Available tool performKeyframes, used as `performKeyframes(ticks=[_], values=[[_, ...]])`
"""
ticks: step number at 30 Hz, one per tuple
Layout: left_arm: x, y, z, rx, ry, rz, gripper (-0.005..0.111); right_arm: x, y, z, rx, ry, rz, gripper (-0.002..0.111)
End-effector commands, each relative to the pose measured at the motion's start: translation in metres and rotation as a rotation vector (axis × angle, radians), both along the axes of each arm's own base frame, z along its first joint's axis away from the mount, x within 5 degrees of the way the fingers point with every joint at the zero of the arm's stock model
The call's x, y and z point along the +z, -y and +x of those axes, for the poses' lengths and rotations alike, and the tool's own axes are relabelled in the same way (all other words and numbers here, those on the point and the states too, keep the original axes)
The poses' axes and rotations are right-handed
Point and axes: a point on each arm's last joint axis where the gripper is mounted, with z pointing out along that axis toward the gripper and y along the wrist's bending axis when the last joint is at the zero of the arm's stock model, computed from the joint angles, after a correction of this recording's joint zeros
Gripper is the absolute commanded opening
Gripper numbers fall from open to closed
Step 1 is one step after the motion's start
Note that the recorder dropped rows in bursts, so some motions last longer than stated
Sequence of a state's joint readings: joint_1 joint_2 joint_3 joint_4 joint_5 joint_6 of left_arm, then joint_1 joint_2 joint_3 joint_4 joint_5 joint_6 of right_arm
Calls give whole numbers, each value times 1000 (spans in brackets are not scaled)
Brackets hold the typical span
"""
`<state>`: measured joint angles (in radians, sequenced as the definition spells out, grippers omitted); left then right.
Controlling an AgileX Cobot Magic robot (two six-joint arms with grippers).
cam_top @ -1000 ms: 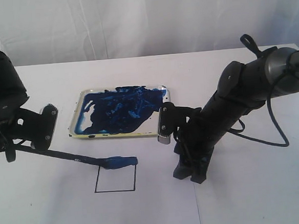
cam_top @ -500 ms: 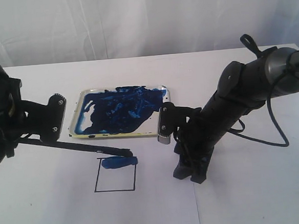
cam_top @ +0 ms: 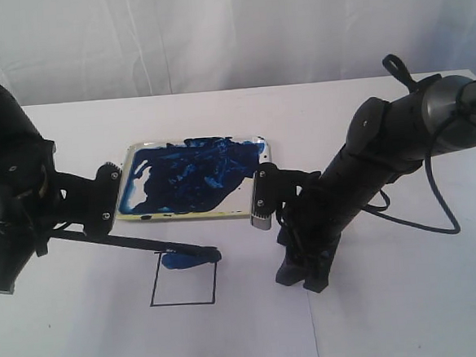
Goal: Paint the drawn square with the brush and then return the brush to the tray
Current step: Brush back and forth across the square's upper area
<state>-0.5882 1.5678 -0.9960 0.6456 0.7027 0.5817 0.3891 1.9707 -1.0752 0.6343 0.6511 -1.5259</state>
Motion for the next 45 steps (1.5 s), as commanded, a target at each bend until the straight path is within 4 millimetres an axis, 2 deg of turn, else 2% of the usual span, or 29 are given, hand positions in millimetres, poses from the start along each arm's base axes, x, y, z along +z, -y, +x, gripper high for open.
performKeyframes(ticks=[1, 8, 15, 27, 32, 42, 45], values=[[-2, -1, -2, 11, -5, 3, 0, -17, 5, -5, 18, -47, -54, 60], [-13, -1, 2, 15, -35, 50, 0, -17, 5, -5, 13, -53, -54, 60], [-15, 0, 3, 38, -26, 44, 0, -17, 5, -5, 13, -53, -54, 60], [-13, -7, 1, 45, -50, 119, 0, -17, 5, -5, 13, -53, -54, 60], [-12, -14, -4, 9, -116, 236, 0, -17, 5, -5, 13, -53, -54, 60], [-7, -21, -2, 45, -82, 310, 0, -17, 5, -5, 13, -53, -54, 60], [-3, -24, 0, 92, -23, 326, 0, -17, 5, -5, 13, -53, -54, 60]])
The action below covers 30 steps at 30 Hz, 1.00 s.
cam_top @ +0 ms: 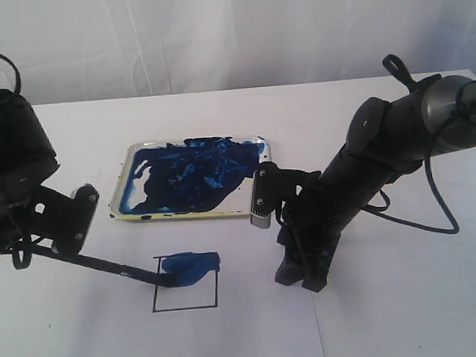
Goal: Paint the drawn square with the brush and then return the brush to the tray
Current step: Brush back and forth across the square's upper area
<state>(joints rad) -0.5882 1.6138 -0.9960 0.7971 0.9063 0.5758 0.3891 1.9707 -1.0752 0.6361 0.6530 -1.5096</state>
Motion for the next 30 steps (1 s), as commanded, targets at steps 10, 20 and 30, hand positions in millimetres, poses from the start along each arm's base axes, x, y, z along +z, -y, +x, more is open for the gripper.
performKeyframes(ticks=[10, 20, 30], values=[[27, -4, -7, 36, 147, -111, 0, -17, 5, -5, 22, -47, -55, 60], [13, 12, -7, -7, 71, -256, 0, -17, 5, -5, 22, -47, -55, 60], [-18, 17, 3, -3, -9, -171, 0, -17, 5, -5, 22, -47, -55, 60]])
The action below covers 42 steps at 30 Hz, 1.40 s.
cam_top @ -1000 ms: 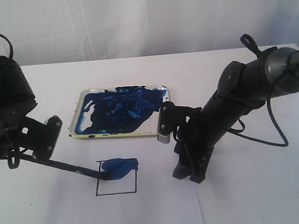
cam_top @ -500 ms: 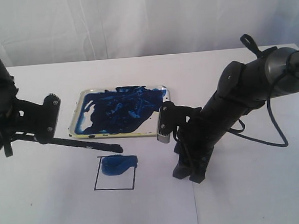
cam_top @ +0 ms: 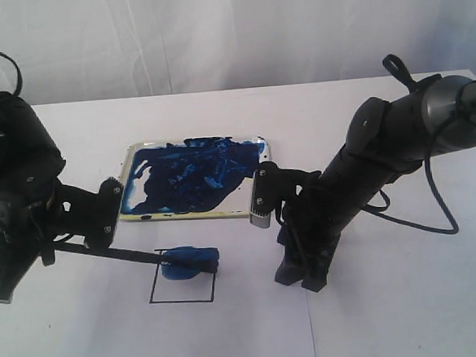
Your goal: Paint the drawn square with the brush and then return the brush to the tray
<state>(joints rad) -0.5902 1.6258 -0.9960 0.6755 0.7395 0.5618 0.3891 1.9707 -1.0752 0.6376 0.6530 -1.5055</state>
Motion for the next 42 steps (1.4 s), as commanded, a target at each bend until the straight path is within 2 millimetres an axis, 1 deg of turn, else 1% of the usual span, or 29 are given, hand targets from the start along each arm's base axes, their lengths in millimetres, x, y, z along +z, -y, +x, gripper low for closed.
performKeyframes(ticks=[1, 5, 11, 14, 19, 22, 27, 31, 33, 36, 42], values=[[-9, -1, 0, 8, -28, 33, 0, -18, 5, -5, 27, -45, -56, 60], [-9, -2, -1, 11, -34, 46, 0, -18, 5, -5, 24, -47, -56, 60], [-6, -9, -2, 20, -45, 136, 0, -18, 5, -5, 22, -47, -56, 60], [-2, -16, -2, 23, -45, 232, 0, -18, 5, -5, 22, -47, -56, 60], [4, -24, -1, 37, -27, 331, 0, -18, 5, -5, 20, -48, -56, 60], [7, -24, 0, 60, 12, 305, 0, -18, 5, -5, 20, -48, -56, 60], [20, -26, -4, 62, 53, 273, 0, -18, 5, -5, 20, -48, -56, 60], [28, -24, -8, 62, 81, 186, 0, -18, 5, -5, 20, -48, -56, 60], [31, -20, -10, 54, 91, 112, 0, -18, 5, -5, 20, -48, -56, 60], [29, -13, -12, 15, 60, 38, 0, -18, 5, -5, 20, -48, -56, 60], [16, -4, -11, -10, 13, 43, 0, -18, 5, -5, 21, -50, -56, 60]])
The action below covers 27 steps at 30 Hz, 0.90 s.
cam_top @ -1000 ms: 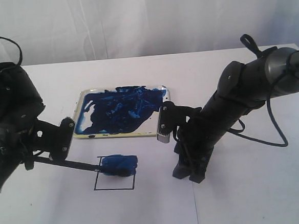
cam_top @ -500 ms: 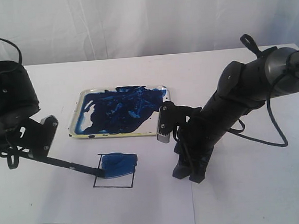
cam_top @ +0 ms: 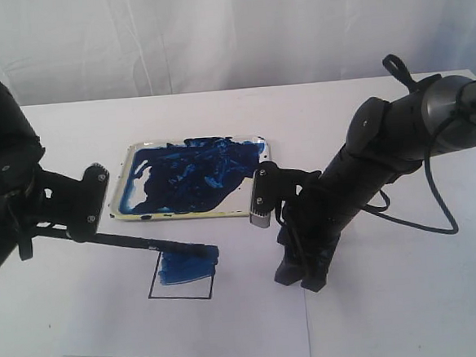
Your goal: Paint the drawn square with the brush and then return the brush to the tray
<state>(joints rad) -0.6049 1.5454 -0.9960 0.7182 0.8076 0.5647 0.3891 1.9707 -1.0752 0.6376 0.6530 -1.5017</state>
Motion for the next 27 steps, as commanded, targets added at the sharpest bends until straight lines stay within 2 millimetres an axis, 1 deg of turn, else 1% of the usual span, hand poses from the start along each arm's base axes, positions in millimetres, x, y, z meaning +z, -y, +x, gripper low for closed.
performKeyframes(ticks=[1, 5, 13, 24, 27], values=[[-12, 4, -1, -4, -48, 16, 0, -18, 5, -5, 24, -49, -56, 60], [-23, 6, 3, -2, -73, 32, 0, -18, 5, -5, 24, -49, -56, 60], [-32, 10, 6, 2, -78, 16, 0, -18, 5, -5, 24, -49, -56, 60], [-50, 11, 10, 2, -129, 75, 0, -18, 5, -5, 24, -49, -56, 60], [-51, 7, 10, 4, -135, 129, 0, -18, 5, -5, 24, -49, -56, 60]])
